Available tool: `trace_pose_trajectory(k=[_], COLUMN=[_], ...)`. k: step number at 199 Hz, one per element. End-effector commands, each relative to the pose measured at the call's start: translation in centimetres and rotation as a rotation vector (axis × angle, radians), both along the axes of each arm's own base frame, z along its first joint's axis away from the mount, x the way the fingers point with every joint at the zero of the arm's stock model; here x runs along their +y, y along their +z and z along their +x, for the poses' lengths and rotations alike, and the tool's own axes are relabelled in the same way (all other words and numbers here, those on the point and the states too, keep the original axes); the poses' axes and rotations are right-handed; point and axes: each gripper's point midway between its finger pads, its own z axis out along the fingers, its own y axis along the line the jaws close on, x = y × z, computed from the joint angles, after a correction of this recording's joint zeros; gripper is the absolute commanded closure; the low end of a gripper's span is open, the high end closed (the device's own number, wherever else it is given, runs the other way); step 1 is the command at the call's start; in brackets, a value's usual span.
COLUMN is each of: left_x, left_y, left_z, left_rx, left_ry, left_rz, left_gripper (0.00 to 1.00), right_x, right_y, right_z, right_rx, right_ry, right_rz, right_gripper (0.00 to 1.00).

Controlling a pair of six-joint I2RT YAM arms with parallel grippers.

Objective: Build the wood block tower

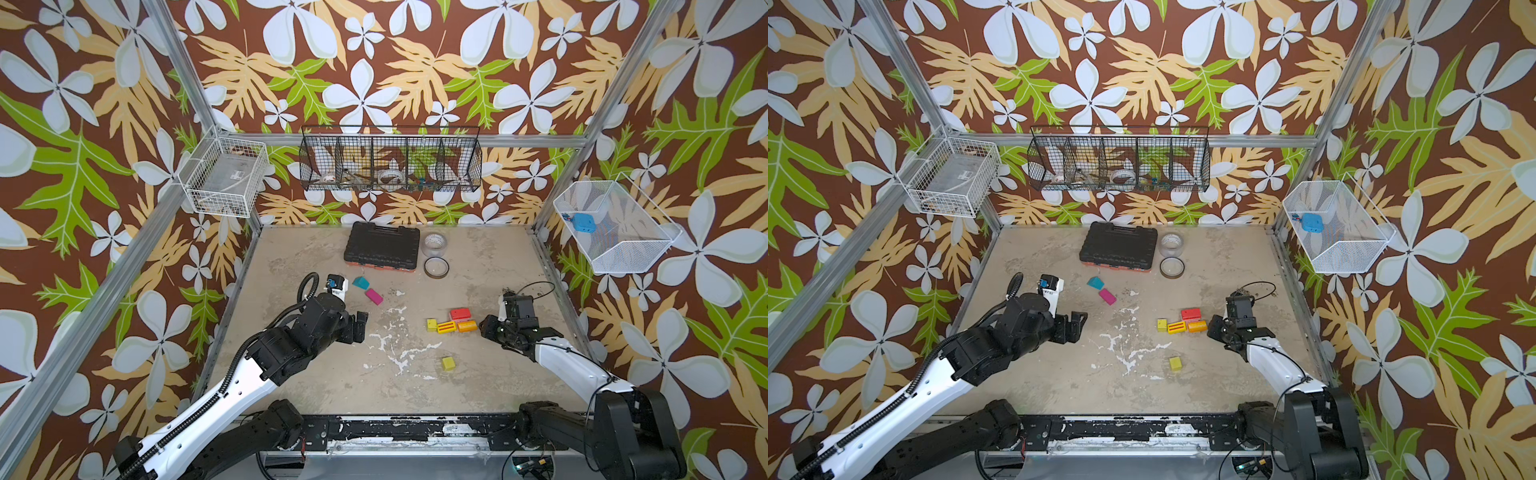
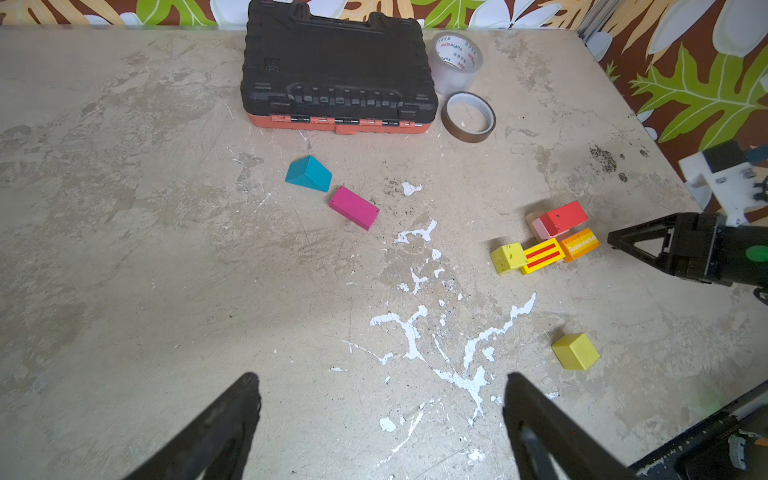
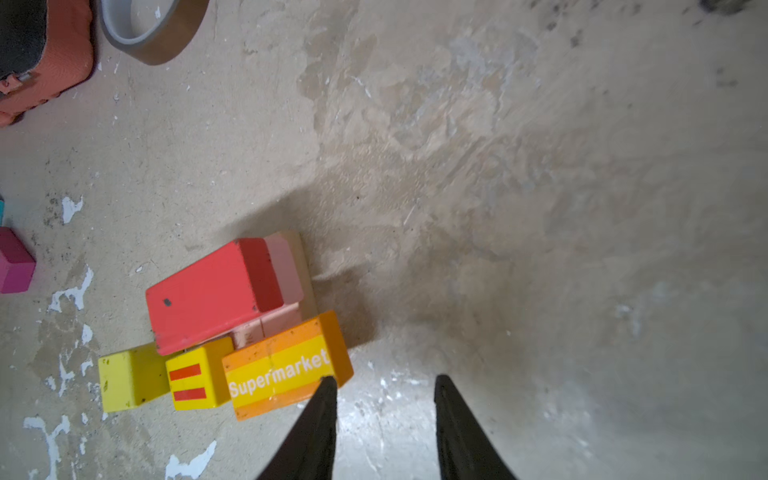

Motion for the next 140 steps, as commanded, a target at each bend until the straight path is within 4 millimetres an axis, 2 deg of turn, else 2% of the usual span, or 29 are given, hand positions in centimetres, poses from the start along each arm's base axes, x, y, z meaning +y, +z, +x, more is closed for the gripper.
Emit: trace_pose_trajectory(k=[1, 74, 114, 140], left_x=[0.0, -0.1, 0.0, 0.0], left_y=[0.4, 0.3, 0.3, 0.3], left_z=[0.2, 0.2, 0.2, 0.1], left_rx=[-0.014, -0.012, -0.011, -0.013], left_ry=[0.001, 0.001, 0.002, 0.0], left_rz=[-0.008, -0.005, -0.004, -0.007], left_gripper=[0.08, 0.08, 0.07, 0.08], right_x=[0.8, 0.9, -0.8, -1.7], right_y=[0.1, 0.2, 1.1, 0.7], right_z=[0.8, 0.8, 1.0, 1.1], right_rx=[-0.021, -0.029, -0.05, -0.034], right_ry=[0.022, 0.029, -0.028, -0.051], right_rz=[0.04, 0.039, -0.022, -0.029], right_gripper=[0.61, 0.6, 0.6, 0.6])
